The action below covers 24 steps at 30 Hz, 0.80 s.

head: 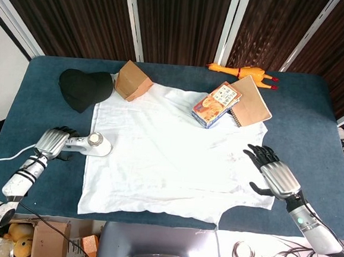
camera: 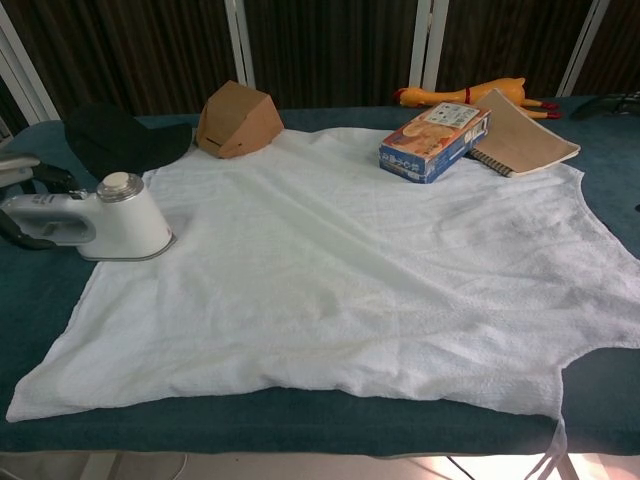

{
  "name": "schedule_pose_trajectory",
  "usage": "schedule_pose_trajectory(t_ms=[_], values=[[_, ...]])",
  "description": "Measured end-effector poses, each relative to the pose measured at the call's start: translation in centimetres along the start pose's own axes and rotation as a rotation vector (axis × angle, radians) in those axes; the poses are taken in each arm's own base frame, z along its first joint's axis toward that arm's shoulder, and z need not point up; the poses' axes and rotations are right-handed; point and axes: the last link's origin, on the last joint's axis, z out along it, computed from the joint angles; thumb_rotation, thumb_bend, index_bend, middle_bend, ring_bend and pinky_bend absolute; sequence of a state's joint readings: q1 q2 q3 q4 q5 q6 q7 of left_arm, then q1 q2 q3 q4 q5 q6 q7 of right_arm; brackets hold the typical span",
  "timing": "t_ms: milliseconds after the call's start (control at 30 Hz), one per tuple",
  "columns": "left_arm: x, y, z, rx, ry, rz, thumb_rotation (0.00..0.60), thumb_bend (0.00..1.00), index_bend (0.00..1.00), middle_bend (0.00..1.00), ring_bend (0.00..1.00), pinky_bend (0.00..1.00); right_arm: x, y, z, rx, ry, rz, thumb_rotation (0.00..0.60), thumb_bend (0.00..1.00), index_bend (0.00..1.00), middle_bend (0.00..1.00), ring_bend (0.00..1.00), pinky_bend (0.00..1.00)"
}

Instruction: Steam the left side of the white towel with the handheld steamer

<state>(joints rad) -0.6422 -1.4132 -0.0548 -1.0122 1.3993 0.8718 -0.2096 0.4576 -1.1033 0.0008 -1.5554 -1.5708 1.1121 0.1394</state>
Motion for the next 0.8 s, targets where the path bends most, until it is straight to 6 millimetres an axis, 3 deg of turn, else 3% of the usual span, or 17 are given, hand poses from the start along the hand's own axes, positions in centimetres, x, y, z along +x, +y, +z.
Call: schedule_pose_trajectory(t_ms=[500,633,800], values=[[-0.82,-0.68,0.32,-0.013,-0.005,-0.080,0.600,0.21,0.62,0.56,0.47,0.60,-0.30,0.34,-0.46,-0.029,-0.011,-0.016,0.600,0.27,0.00,0.00,0.00,0.00],[-0.93,-0.56,0.32,-0.028,-0.001,-0.107,0.600,0.22,0.66,0.61,0.52,0.74,-0.40,0.51,-0.55,-0.037,-0.013,-0.015,0.600,0.27,0.00,0.00,0.00,0.00],[-0.92,-0.35,0.24,-0.046,0.013,-0.140,0.600,0.29,0.78,0.77,0.69,0.97,-0.43,0.67,-0.64,-0.040,-0.013,-0.011,0.600,0.27,0.00,0.00,0.00,0.00]])
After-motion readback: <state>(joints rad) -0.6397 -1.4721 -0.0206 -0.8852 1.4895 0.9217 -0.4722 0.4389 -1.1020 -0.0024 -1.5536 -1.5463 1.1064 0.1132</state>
